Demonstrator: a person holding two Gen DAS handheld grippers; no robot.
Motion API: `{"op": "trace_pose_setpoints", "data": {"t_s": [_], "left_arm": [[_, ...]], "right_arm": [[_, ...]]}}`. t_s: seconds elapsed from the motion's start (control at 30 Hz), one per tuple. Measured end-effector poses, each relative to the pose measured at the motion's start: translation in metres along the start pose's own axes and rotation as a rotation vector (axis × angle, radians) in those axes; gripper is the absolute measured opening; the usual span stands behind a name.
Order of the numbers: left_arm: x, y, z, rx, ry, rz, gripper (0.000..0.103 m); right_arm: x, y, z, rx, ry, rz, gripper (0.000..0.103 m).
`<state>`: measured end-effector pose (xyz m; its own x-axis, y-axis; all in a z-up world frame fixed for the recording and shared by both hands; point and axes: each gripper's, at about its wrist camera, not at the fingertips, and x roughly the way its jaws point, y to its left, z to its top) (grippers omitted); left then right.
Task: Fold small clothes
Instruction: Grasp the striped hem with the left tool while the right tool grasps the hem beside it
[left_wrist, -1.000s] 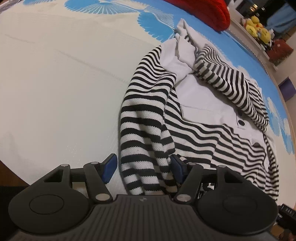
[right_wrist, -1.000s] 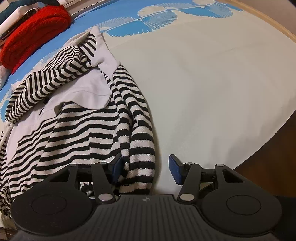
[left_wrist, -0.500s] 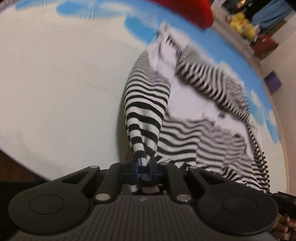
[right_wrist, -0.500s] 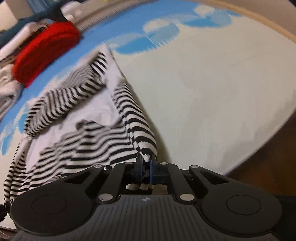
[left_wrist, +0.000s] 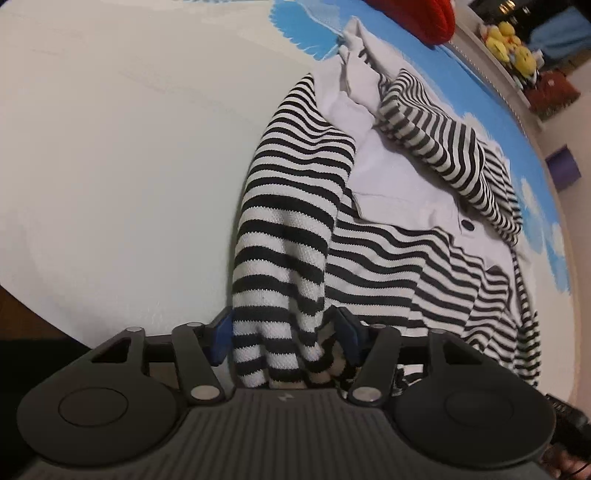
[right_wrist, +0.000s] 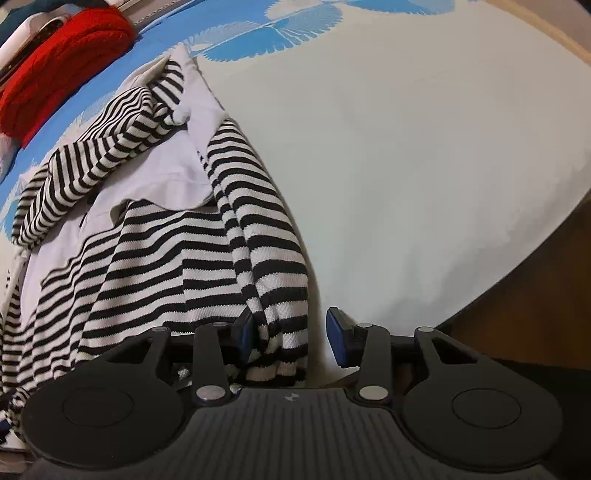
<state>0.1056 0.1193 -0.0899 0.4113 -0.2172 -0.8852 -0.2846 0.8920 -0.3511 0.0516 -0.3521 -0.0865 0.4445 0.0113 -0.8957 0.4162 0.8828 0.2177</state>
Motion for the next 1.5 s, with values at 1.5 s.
{"op": "trace_pose_setpoints", "data": {"t_s": [1.5], "left_arm": [[-0.003, -0.004, -0.019, 0.152, -0.051, 0.037, 0.034]], "right_arm": [[-0.003, 0.010, -0.009, -0.119, -0.019, 0.019, 0.020]]}}
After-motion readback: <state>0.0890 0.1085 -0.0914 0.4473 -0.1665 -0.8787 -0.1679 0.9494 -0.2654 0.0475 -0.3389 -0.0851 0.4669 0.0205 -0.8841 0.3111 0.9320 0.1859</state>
